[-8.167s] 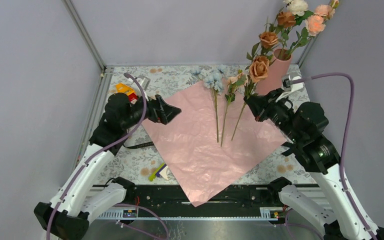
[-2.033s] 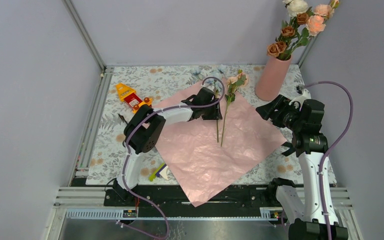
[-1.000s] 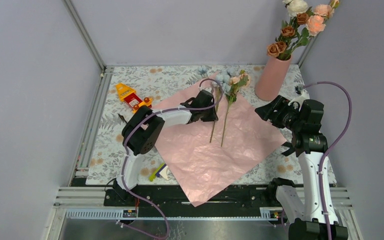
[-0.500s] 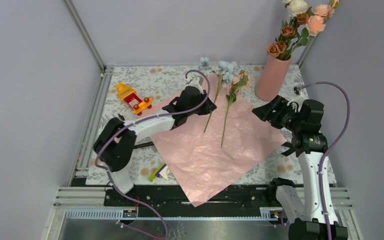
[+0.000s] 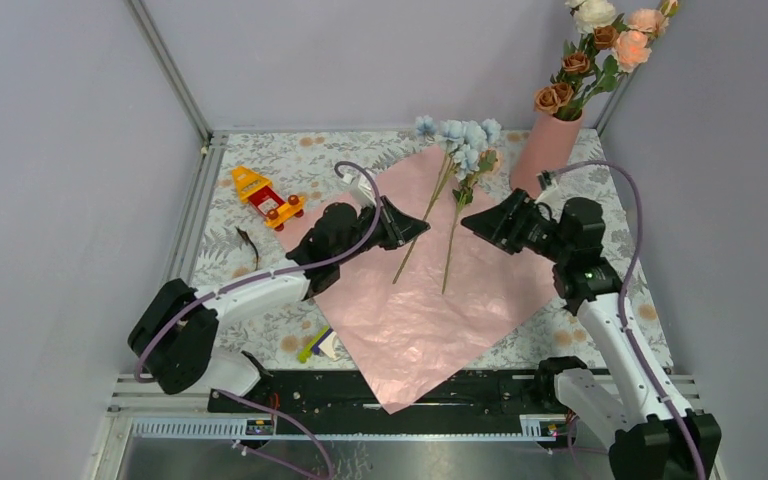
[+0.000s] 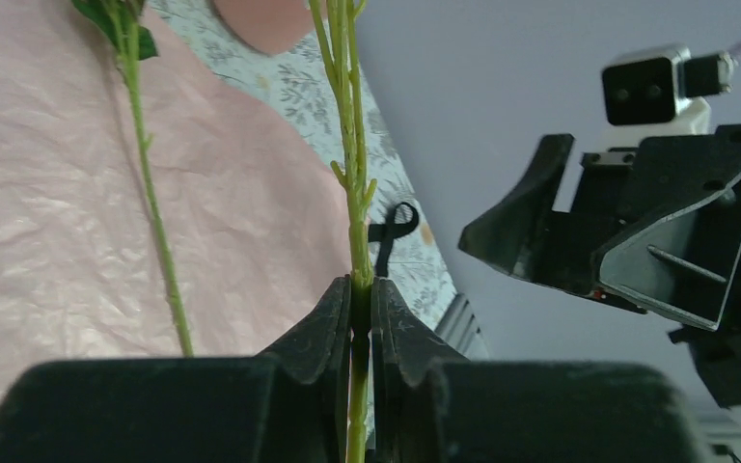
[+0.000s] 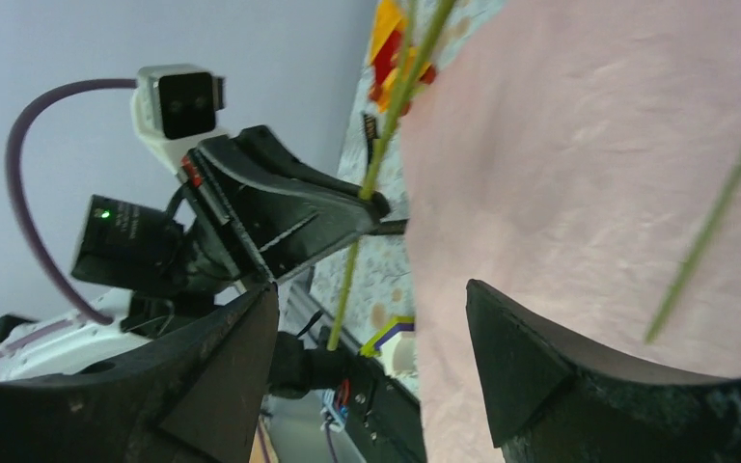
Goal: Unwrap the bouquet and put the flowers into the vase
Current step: Pick up the fake flower from the wrapping paper.
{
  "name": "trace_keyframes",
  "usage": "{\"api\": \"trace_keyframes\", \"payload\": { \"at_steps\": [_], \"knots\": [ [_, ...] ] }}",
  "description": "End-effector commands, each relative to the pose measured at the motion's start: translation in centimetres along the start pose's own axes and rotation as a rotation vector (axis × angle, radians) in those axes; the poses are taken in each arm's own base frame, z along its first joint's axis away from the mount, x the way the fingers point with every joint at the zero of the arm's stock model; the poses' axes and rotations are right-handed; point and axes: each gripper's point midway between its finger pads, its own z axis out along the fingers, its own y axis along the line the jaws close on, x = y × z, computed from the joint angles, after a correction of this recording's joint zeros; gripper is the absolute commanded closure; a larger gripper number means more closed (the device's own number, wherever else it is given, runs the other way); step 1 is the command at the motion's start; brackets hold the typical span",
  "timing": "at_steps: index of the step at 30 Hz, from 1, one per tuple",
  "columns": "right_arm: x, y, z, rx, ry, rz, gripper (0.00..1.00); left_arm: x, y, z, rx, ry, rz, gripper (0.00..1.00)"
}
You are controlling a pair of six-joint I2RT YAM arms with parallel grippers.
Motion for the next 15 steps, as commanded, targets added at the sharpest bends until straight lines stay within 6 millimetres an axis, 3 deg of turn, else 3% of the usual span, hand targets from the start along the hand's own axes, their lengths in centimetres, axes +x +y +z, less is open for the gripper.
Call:
{"api": "trace_keyframes", "payload": {
  "at_steps": [1, 9, 15],
  "knots": [
    [-0.2, 4.6, 2.0, -0.150, -0.040, -0.025, 0.23, -2.2, -6.2, -2.6, 0.241, -0.097, -0.024, 1.00],
    [0.2, 6.6, 4.4, -0.170, -0.058, -0.022, 0.28, -2.0, -8.6, -5.5, 0.311, -0.135, -0.056, 1.00],
    [-0.5, 8.1, 5.0, -0.199, -0.087, -0.028, 0.29, -1.7, -8.6, -6.3, 0.311, -0.139, -0.071, 1.00]
  ]
}}
